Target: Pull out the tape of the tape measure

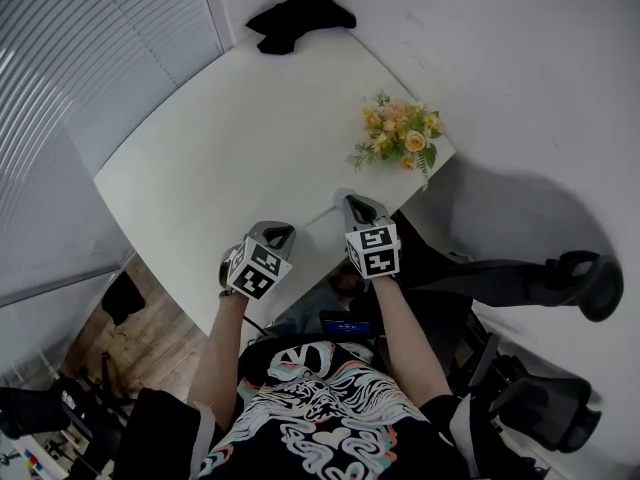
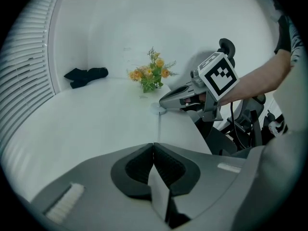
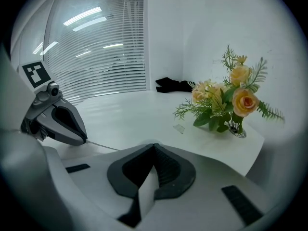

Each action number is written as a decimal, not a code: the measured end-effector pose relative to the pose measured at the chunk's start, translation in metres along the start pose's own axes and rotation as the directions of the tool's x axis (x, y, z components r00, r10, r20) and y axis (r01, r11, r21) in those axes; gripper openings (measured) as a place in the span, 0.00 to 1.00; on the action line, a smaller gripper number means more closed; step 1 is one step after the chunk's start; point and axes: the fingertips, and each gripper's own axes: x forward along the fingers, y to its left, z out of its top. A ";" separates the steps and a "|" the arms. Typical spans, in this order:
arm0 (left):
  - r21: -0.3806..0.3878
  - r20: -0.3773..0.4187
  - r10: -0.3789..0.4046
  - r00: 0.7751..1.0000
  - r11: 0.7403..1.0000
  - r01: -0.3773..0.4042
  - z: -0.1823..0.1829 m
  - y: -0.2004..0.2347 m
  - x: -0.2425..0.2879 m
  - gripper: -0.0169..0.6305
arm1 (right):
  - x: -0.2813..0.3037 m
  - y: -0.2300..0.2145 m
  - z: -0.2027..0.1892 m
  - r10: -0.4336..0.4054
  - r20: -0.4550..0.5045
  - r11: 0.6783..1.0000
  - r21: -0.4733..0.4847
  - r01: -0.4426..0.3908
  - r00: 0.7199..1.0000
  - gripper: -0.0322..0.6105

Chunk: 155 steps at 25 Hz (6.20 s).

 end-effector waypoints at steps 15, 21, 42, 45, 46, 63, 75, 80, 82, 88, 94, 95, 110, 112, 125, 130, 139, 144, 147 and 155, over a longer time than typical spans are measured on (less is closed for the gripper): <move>-0.071 -0.034 0.092 0.995 0.993 -0.094 -0.041 0.014 -0.029 0.04 | 0.001 0.000 0.000 0.025 -0.005 0.999 -0.030 -0.025 1.000 0.05; -0.072 -0.024 0.092 0.995 0.993 -0.094 -0.045 0.007 -0.037 0.04 | 0.000 0.000 0.000 0.011 -0.005 1.000 -0.026 -0.011 1.000 0.05; -0.150 -0.041 0.165 0.986 0.974 -0.169 -0.092 0.004 -0.077 0.04 | 0.000 -0.001 -0.001 -0.003 0.002 0.999 -0.042 0.003 1.000 0.05; -0.149 -0.047 0.173 0.984 0.973 -0.178 -0.096 0.004 -0.080 0.04 | 0.000 0.000 0.000 0.001 0.004 0.999 -0.045 -0.001 1.000 0.05; -0.151 -0.052 0.178 0.983 0.971 -0.184 -0.098 0.006 -0.082 0.04 | 0.000 0.000 0.000 0.000 0.006 0.999 -0.043 0.000 1.000 0.05; -0.203 -0.100 0.254 0.962 0.941 -0.270 -0.139 0.014 -0.114 0.04 | 0.002 -0.002 0.000 -0.014 0.027 1.000 -0.020 0.015 1.000 0.05; -0.277 -0.167 0.348 0.923 0.881 -0.382 -0.185 0.031 -0.157 0.04 | -0.001 0.000 -0.001 -0.011 0.029 1.000 -0.028 0.011 1.000 0.05; -0.273 -0.188 0.380 0.905 0.865 -0.420 -0.199 0.034 -0.173 0.04 | -0.002 -0.001 -0.002 -0.014 0.024 1.000 -0.022 0.015 1.000 0.05; -0.296 -0.193 0.390 0.900 0.852 -0.432 -0.207 0.036 -0.180 0.04 | -0.002 -0.001 -0.001 -0.017 0.026 1.000 -0.016 0.017 1.000 0.05; -0.329 -0.166 0.400 0.901 0.839 -0.434 -0.203 0.036 -0.180 0.04 | -0.001 -0.002 -0.001 -0.028 0.025 1.000 0.000 0.029 0.999 0.05; -0.299 -0.109 0.375 0.921 0.871 -0.390 -0.179 0.028 -0.162 0.04 | -0.001 -0.001 -0.001 -0.034 0.027 0.999 0.010 0.033 0.999 0.05; -0.291 -0.107 0.373 0.922 0.875 -0.387 -0.177 0.027 -0.160 0.04 | -0.002 -0.001 -0.001 -0.034 0.028 0.999 0.013 0.033 0.999 0.05; -0.365 -0.036 0.504 0.863 0.797 -0.481 -0.164 0.047 -0.173 0.17 | -0.012 0.001 0.001 -0.038 0.063 0.997 0.069 0.033 0.997 0.06; -0.411 0.014 0.549 0.836 0.765 -0.496 -0.156 0.056 -0.183 0.18 | -0.015 0.003 0.004 -0.045 0.082 0.997 0.067 0.040 0.996 0.06; -0.474 0.076 0.521 0.850 0.769 -0.429 -0.137 0.054 -0.171 0.23 | -0.014 -0.001 0.009 -0.007 0.091 0.998 0.057 0.001 0.996 0.05; -0.498 0.175 0.522 0.835 0.778 -0.382 -0.104 0.055 -0.167 0.11 | -0.011 0.007 0.009 0.043 0.086 0.999 0.024 -0.045 0.995 0.05; -0.478 0.229 0.537 0.812 0.789 -0.386 -0.067 0.057 -0.149 0.03 | -0.004 0.008 0.012 0.057 0.085 0.998 -0.009 -0.057 0.995 0.05; -0.488 0.253 0.511 0.822 0.801 -0.348 -0.053 0.060 -0.136 0.03 | -0.003 0.007 0.012 0.059 0.089 0.998 -0.004 -0.059 0.994 0.05; -0.488 0.256 0.504 0.825 0.804 -0.340 -0.049 0.061 -0.132 0.03 | 0.000 0.007 0.011 0.059 0.096 0.998 0.000 -0.059 0.994 0.05; -0.488 0.252 0.490 0.834 0.809 -0.328 -0.049 0.061 -0.128 0.03 | 0.003 0.007 0.009 0.052 0.088 0.999 0.009 -0.053 0.995 0.05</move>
